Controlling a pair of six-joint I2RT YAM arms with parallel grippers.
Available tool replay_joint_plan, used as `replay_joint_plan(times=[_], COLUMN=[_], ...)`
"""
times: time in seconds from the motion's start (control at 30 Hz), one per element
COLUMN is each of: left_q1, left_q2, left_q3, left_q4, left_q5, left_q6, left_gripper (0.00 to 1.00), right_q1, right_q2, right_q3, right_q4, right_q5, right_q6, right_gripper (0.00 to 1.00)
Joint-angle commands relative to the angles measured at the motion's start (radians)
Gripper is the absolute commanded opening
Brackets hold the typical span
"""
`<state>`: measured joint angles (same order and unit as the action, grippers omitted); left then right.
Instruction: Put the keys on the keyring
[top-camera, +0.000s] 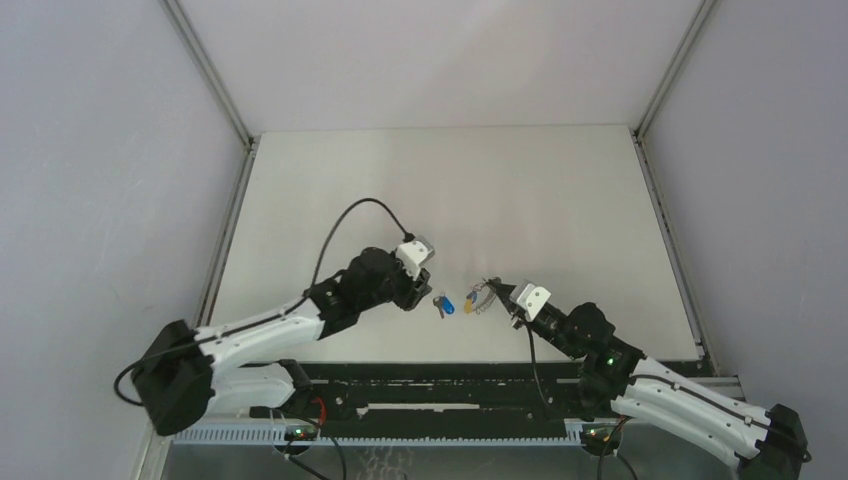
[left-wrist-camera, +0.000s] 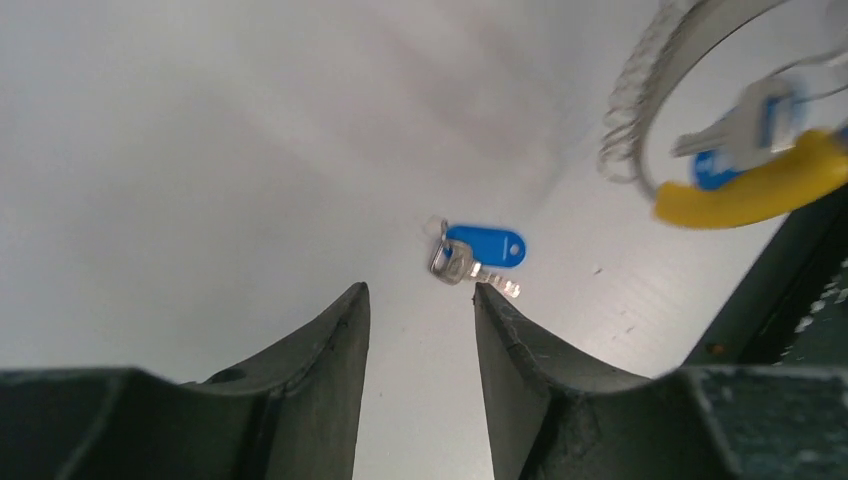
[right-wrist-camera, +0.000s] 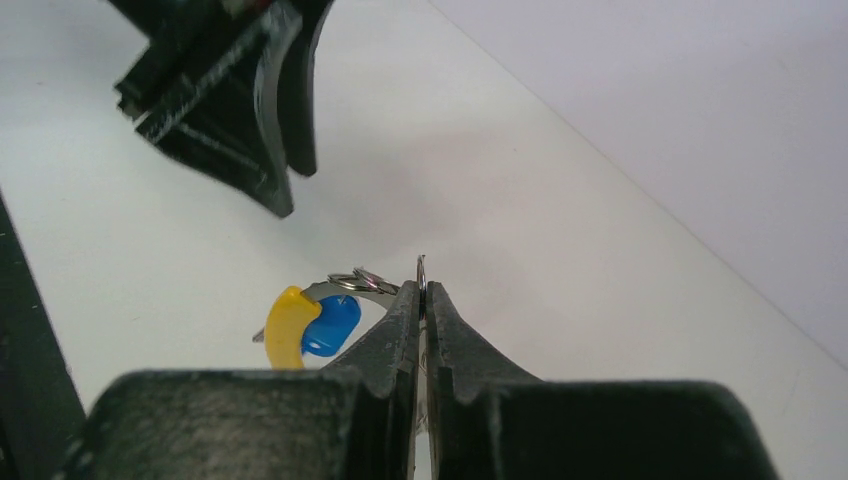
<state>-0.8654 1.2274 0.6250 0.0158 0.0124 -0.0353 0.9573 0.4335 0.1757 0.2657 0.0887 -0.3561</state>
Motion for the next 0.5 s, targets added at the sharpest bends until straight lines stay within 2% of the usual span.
replay_joint_plan(times=[0.0,0.2,0.3,0.47], left_q1=[0.021,0.039,0.046,0.051], left_q2=[-0.205,-0.378,-0.415,-0.440], left_q3=[-0.092,-0.169,-0.175,-0.191], left_q4=[0.264,0.417,0.458,0.513], left_q5=[0.092,0.247,0.344,0.494], left_q6=[-0.008,0.038,0.074,0.149], left_gripper=[0.49,0.53,0.53,0.53], right_q1=[-0.025,-0.130,-0.169,-0.182], right_q2=[-0.016,0.013,0.049,0.124], right_q3=[0.048,0.128,0.178,0.258], right_q4=[0.057,-0.007,-0.043,-0.075], right_q5=[-0.132,-0.388,-0.523,-0.641], right_q6=[0.017,0.075,0.076,0.065], right_gripper=[0.00,0.00,0.00,0.00])
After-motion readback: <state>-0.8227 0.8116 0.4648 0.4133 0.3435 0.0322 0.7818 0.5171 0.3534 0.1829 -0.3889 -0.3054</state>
